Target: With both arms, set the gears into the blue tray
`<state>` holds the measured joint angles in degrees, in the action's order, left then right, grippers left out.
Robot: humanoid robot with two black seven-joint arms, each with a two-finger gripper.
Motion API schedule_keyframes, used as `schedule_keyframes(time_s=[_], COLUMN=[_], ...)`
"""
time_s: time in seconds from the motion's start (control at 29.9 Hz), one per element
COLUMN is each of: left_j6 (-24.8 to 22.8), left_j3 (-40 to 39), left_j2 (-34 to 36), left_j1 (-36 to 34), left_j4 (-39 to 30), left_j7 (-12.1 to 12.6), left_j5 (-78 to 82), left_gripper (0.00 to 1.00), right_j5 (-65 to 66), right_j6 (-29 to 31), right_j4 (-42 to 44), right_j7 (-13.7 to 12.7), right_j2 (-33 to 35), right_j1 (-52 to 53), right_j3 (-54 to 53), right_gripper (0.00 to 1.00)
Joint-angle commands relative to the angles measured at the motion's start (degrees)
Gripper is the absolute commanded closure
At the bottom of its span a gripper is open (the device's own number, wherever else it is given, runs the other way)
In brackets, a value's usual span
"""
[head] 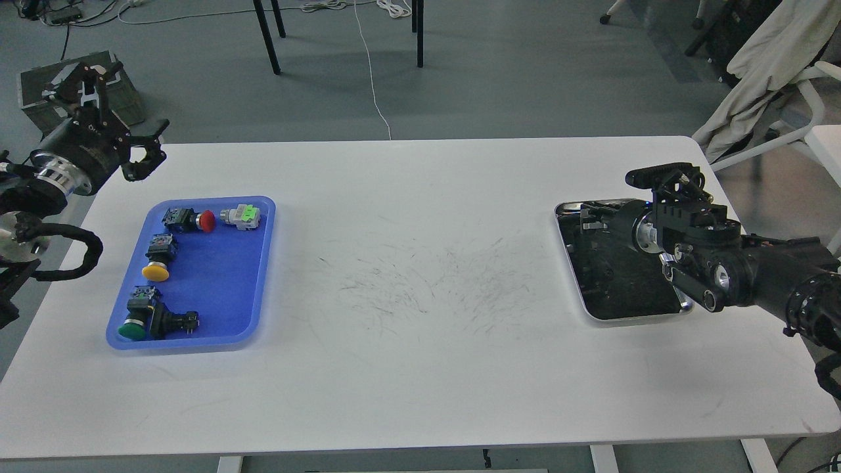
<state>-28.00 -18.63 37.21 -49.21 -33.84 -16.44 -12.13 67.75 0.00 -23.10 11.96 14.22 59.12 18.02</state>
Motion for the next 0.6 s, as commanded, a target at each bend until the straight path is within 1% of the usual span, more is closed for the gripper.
schedule_keyframes(time_s=[0.0,0.07,0.17,0.27,0.57], left_j6=[0.0,0.0,0.0,0.0,0.0], left_j3=[-0.09,-0.09,-0.18,-0.18,-0.26], left_j2=[0.23,0.75,1.37,1.63,3.48], left_j1=[-0.01,-0.01,-0.01,-0.09,-0.09], left_j4=[0.0,-0.09,-0.35,-0.35,-0.44], left_j7=[0.01,0.01,0.01,0.01,-0.08], left_j5=[0.01,-0.08,-0.08,-0.08,-0.08], left_gripper=[0.01,0.01,0.01,0.01,0.01], right_j5=[0.1,0.1,0.01,0.01,0.27], right_j6=[-0.44,-1.05,-1.14,-1.32,-1.85], right_j4=[-0.01,-0.28,-2.38,-5.89,-16.44], right_j7=[0.08,0.08,0.96,0.96,1.4], right_j2=[-0.16,-0.86,-2.27,-2.62,-7.19], right_j1=[1.87,3.1,5.91,8.46,15.49], right_j3=[-0.09,-0.09,-0.18,-0.35,-0.26], right_gripper=[1.0,1.0,1.0,1.0,1.0])
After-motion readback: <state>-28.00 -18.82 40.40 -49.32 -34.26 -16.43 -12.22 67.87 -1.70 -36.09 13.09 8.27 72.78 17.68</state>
